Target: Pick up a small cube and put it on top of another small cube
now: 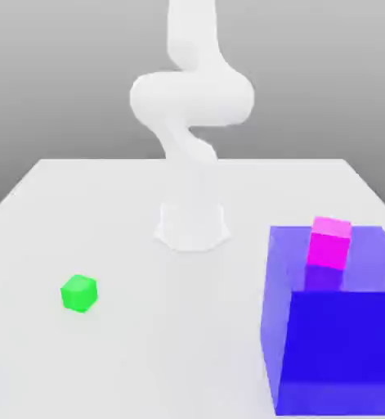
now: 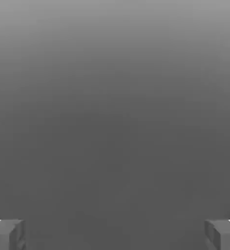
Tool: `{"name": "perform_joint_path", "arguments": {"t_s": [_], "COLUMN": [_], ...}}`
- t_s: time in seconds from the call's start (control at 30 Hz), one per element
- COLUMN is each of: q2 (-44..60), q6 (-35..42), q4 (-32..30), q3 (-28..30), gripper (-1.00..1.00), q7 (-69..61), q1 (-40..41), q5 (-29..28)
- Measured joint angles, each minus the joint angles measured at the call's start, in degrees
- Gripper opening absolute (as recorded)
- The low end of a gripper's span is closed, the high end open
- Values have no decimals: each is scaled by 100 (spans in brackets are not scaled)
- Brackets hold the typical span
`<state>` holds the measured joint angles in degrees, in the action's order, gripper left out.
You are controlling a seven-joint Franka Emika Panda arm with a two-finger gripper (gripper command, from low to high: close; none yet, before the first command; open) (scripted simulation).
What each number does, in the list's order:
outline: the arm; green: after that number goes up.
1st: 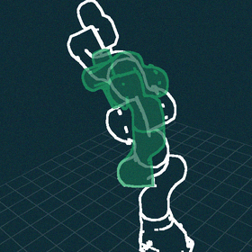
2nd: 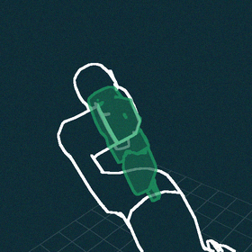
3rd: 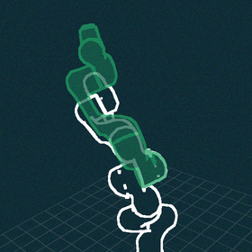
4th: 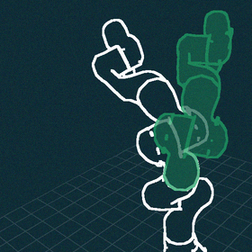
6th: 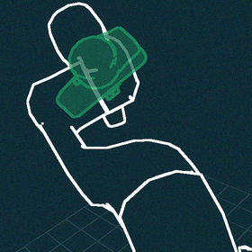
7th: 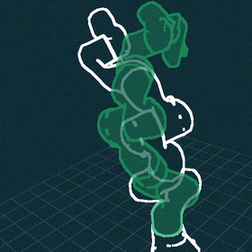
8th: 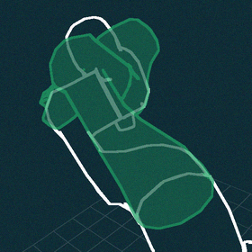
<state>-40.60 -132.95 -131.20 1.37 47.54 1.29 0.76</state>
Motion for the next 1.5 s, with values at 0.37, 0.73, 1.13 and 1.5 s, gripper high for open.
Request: {"name": "perform_joint_path", "arguments": {"t_s": [0.37,0.73,1.13,1.5], "q2": [2316,4608,7110,7091], "q6": [-524,-1030,-1862,-1844], "q4": [254,507,853,846], "q3": [645,1178,1341,1354], "gripper": [0,0,0,-100], "q7": [727,1352,1752,1768], "q1": [556,1282,2025,2026], "q5": [377,877,1504,1491]}}
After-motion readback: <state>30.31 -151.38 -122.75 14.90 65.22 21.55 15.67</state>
